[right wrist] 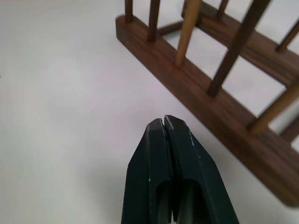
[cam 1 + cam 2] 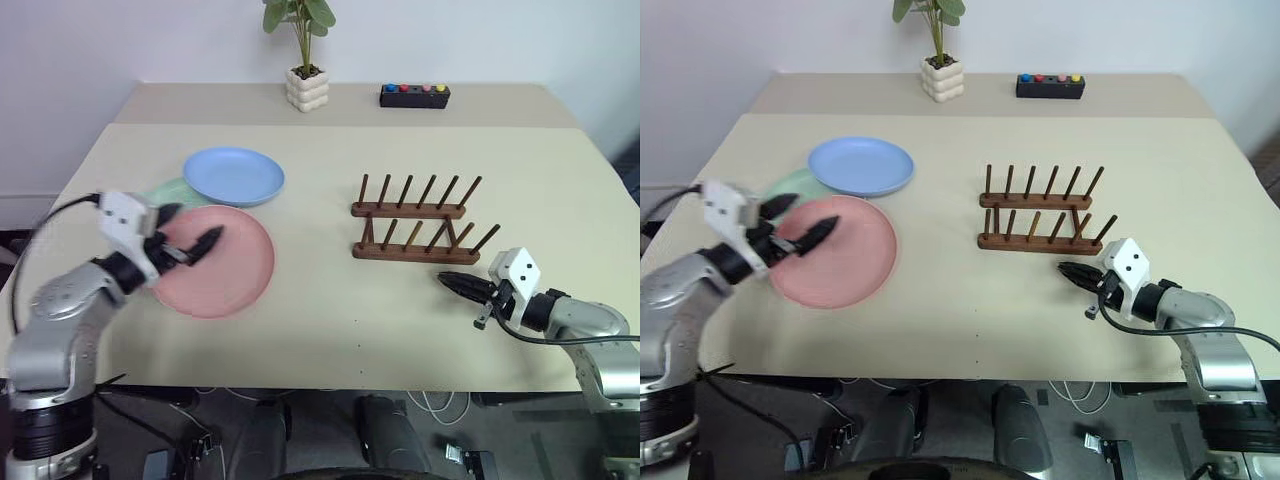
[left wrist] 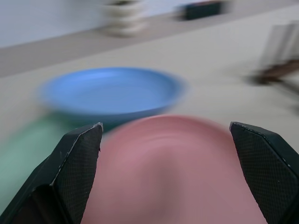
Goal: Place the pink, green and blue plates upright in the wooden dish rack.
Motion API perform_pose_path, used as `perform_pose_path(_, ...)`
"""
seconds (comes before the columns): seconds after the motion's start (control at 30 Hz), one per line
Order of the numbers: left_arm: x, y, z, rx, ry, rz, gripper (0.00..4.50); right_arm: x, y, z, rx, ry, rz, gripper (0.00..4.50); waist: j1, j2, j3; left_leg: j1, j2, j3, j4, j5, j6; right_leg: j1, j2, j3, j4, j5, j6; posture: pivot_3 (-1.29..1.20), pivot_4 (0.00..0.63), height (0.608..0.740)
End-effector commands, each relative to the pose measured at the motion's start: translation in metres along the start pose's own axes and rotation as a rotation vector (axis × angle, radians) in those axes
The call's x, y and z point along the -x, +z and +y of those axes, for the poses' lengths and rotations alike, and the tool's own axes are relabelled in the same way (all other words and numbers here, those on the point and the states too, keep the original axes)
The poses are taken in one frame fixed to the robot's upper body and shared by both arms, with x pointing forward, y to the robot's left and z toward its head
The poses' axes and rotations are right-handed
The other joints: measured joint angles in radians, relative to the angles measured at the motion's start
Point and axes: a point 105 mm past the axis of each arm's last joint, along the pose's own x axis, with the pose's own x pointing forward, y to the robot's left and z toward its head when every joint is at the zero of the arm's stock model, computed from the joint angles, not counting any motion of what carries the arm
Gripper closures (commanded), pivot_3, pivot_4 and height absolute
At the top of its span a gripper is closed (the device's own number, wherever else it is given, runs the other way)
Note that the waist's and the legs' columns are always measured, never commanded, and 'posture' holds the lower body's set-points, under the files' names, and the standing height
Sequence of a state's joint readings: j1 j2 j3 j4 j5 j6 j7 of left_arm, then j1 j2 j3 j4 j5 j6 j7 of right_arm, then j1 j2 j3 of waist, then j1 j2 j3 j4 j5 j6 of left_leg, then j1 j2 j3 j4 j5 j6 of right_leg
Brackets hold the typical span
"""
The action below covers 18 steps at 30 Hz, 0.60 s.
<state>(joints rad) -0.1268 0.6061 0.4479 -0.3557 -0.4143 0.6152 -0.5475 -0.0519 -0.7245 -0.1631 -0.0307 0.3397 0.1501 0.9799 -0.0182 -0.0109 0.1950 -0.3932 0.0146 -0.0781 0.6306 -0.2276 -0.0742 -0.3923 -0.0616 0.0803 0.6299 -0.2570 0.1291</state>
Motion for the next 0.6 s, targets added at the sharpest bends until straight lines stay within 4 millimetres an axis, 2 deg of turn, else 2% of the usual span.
perform_pose_path(0.03, 0.016, -0.001, 0.02, -0.021, 0.139, 0.042, 0.04, 0.002, 0.013, 0.005, -0.01, 0.077, -0.026, 4.5, 0.0, 0.0, 0.0, 0.0, 0.0, 0.0, 0.0, 0.0, 0.0, 0.0, 0.0, 0.0, 0.0, 0.0, 0.0, 0.0, 0.15, 0.73)
perform_pose_path(0.13, 0.02, -0.008, 0.018, -0.007, 0.144, 0.079, 0.04, 0.004, 0.02, 0.014, -0.032, 0.151, -0.031, 4.5, 0.0, 0.0, 0.0, 0.0, 0.0, 0.0, 0.0, 0.0, 0.0, 0.0, 0.0, 0.0, 0.0, 0.0, 0.0, 0.0, 0.15, 0.73)
perform_pose_path(0.27, 0.023, -0.033, 0.012, 0.031, 0.154, 0.203, 0.04, 0.001, 0.033, 0.021, 0.009, 0.212, -0.051, 4.5, -0.002, -0.002, 0.0, 0.0, 0.0, 0.0, 0.0, 0.0, 0.0, 0.0, 0.0, 0.0, 0.0, 0.0, 0.0, 0.0, 0.15, 0.73)
perform_pose_path(0.53, 0.015, -0.054, 0.002, 0.144, 0.151, 0.273, 0.04, -0.008, 0.028, 0.018, 0.029, 0.194, -0.061, 4.5, 0.0, -0.005, 0.001, 0.0, 0.0, 0.0, 0.0, 0.0, 0.0, -0.001, 0.0, 0.0, 0.0, 0.0, -0.001, 0.0, 0.15, 0.73)
perform_pose_path(0.6, 0.014, -0.06, -0.001, 0.155, 0.143, 0.282, 0.56, -0.007, 0.028, 0.019, 0.031, 0.193, -0.064, 4.5, -0.001, -0.005, 0.001, -0.001, 0.0, 0.0, -0.001, 0.0, 0.0, -0.001, 0.0, 0.0, 0.0, 0.0, -0.001, 0.0, 0.15, 0.73)
